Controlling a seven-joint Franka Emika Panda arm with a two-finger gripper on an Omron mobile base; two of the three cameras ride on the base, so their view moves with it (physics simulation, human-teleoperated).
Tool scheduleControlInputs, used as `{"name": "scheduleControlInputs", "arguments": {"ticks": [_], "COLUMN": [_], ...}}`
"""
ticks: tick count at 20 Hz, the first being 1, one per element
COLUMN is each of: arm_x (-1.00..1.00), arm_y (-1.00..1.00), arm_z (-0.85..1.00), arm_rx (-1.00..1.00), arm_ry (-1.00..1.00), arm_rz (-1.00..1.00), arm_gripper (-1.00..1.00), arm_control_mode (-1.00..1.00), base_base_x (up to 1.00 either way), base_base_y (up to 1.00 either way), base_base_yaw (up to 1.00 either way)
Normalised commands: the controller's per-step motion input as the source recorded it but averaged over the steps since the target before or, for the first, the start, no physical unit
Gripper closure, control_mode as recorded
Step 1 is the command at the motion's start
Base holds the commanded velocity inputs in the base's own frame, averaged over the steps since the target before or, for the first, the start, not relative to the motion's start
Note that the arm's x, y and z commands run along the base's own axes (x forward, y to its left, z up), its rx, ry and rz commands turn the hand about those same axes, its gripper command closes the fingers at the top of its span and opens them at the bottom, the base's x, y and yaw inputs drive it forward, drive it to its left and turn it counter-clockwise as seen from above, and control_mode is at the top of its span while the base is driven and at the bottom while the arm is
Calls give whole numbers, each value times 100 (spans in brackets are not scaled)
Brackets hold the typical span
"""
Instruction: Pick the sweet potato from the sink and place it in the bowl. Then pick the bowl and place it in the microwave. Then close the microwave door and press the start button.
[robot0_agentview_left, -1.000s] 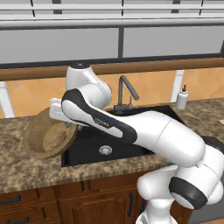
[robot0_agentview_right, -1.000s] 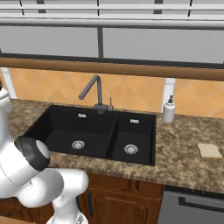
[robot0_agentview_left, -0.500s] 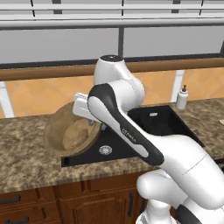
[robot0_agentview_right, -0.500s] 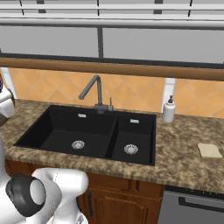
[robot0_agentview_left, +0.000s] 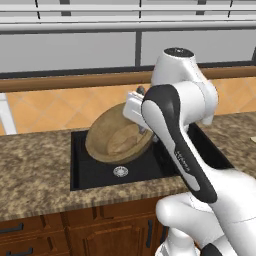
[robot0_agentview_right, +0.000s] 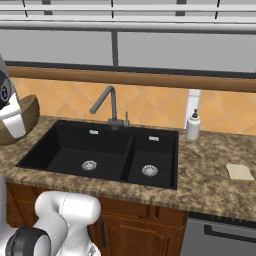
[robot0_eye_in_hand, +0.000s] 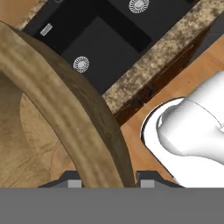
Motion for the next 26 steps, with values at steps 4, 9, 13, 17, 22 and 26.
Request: {"name": "scheduleControlInputs", "arguments": {"ticks": [4,9,13,17,22,26], "arm_x": [-21,-49,-32,-4,-4,-20], "arm_y": [-64,-58,-42,-45,-48,-28], "arm_z": [29,16,2,1,19,24], "arm_rx": [5,7,5,6,11,9], "arm_ry": [-1,0,-5,-8,-3,0], "arm_rz": [-33,-17,-10,-20,-18,-10], "arm_gripper": [100,100,100,100,100,100], "arm_control_mode": [-100,-100,-100,-100,-100,-100], "base_base_x": [0,0,0,0,0,0], "base_base_y": [0,0,0,0,0,0], "base_base_yaw": [0,0,0,0,0,0]}}
